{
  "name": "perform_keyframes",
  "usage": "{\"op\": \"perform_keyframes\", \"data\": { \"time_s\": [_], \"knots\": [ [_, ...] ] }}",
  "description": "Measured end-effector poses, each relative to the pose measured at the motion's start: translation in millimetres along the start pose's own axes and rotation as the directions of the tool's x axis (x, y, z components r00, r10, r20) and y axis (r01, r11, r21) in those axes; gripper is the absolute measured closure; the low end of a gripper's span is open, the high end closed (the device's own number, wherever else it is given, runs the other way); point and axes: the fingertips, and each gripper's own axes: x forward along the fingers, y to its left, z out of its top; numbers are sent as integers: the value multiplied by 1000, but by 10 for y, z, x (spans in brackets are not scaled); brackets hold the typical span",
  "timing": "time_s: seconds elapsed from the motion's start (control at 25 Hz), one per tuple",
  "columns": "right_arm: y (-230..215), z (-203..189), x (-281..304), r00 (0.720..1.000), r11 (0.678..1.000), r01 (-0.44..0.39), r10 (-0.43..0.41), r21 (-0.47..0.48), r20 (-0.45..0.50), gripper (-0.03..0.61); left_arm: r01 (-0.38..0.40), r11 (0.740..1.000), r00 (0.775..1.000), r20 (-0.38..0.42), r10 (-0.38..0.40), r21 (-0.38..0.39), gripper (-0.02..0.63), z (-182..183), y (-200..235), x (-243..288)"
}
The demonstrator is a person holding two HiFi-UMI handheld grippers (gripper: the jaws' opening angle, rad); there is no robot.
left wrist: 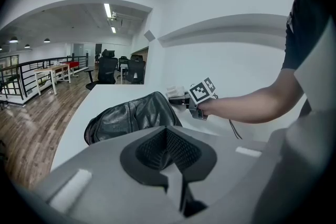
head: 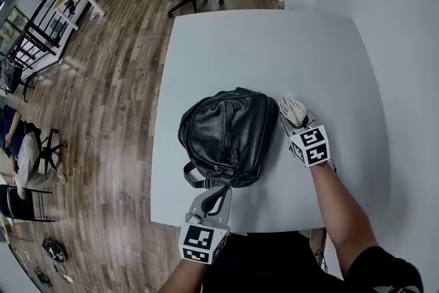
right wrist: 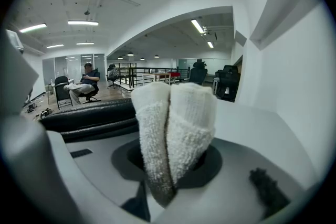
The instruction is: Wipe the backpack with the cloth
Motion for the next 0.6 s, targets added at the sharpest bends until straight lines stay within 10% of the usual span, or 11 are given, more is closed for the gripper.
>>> {"op": "perform_keyframes", "data": {
  "time_s": [0.6],
  "knots": [
    [290, 9, -243, 1000, 1000, 19, -19, 3, 13, 479, 48, 999, 999, 11, -48, 6, 607, -43, -9, -158]
  ]
}}
